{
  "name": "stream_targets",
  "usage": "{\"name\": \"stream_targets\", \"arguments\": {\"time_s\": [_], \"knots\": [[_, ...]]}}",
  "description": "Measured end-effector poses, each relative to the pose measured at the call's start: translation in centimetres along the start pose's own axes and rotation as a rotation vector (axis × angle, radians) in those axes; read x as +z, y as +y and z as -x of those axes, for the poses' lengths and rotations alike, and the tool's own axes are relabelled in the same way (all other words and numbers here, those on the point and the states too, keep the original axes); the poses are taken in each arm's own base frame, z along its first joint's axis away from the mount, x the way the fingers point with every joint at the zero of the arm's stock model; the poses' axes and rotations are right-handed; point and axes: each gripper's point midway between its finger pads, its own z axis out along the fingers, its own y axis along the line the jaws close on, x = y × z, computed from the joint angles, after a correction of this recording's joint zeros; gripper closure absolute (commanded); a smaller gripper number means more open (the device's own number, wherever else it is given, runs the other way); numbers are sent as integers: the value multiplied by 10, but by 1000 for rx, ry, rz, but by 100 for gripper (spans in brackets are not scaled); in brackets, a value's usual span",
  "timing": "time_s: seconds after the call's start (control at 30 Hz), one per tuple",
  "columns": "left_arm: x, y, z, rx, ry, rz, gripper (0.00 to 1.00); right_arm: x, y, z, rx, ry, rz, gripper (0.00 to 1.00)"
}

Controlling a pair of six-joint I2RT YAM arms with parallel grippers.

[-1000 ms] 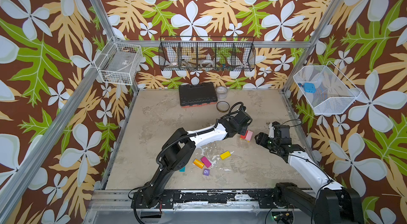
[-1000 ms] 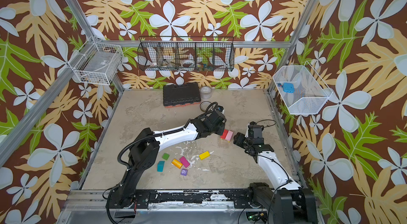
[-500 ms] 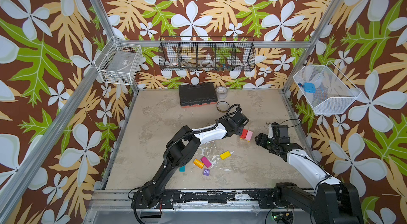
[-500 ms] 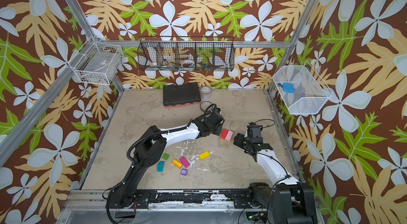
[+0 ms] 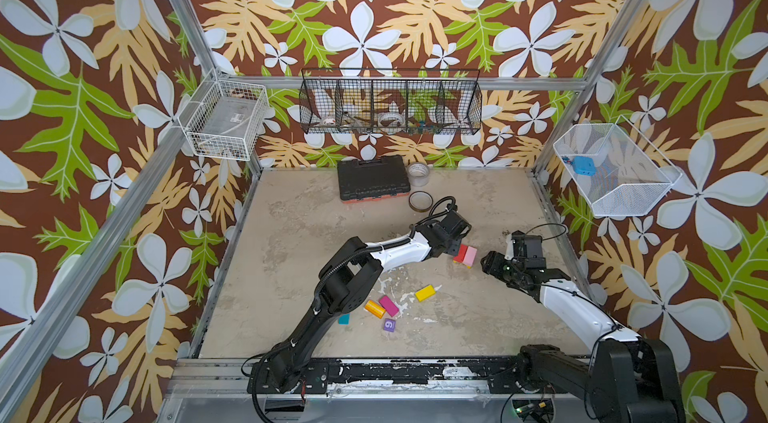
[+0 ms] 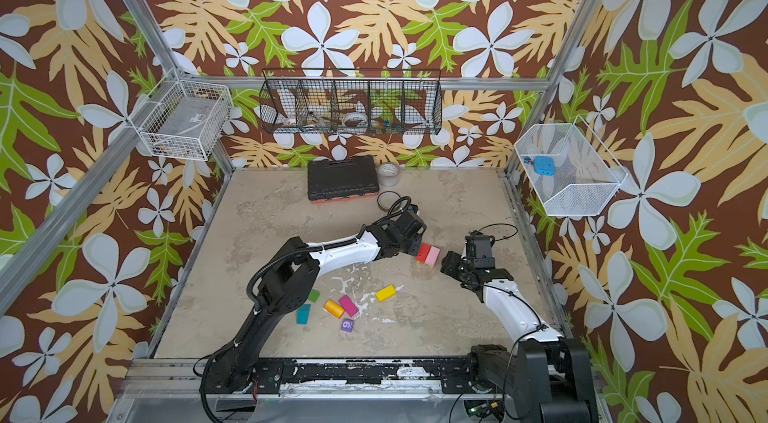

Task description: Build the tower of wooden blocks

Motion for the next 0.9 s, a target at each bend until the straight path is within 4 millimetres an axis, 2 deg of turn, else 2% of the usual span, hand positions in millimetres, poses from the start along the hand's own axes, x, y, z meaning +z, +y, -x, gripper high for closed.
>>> {"name": "stream_targets", "arguments": {"time_s": [0.57,0.9], "knots": [[13,-8,-2,-2,20,-28,54,4,1,-2,2,21,2,35],[13,-12,-1,-4,23,-41,54,4,2,0,2,20,3,36]]}}
